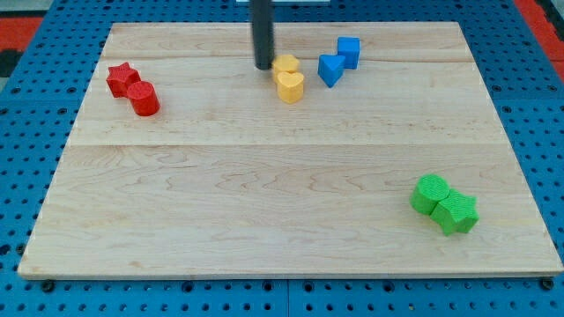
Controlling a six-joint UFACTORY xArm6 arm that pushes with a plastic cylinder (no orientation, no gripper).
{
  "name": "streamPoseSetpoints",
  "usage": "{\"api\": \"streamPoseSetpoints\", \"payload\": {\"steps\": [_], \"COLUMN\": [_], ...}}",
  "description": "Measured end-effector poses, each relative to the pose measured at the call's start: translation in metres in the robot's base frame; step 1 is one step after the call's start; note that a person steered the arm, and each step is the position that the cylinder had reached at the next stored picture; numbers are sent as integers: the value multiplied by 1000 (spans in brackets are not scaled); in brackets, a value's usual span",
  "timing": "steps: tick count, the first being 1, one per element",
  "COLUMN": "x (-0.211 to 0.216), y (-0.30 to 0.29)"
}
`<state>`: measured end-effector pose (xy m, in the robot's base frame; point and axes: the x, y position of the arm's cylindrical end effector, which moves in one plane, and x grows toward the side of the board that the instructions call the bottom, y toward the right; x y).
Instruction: Move yellow hexagon towards top of the green star
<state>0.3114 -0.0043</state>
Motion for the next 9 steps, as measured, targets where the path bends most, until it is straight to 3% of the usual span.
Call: {"api": "streamPoseSetpoints", "payload": {"steps": [1, 2, 3, 5, 6, 7, 9], "x": [72, 93, 89, 56, 43, 76, 52], "y": [6, -35, -104, -182, -194, -193, -243]}}
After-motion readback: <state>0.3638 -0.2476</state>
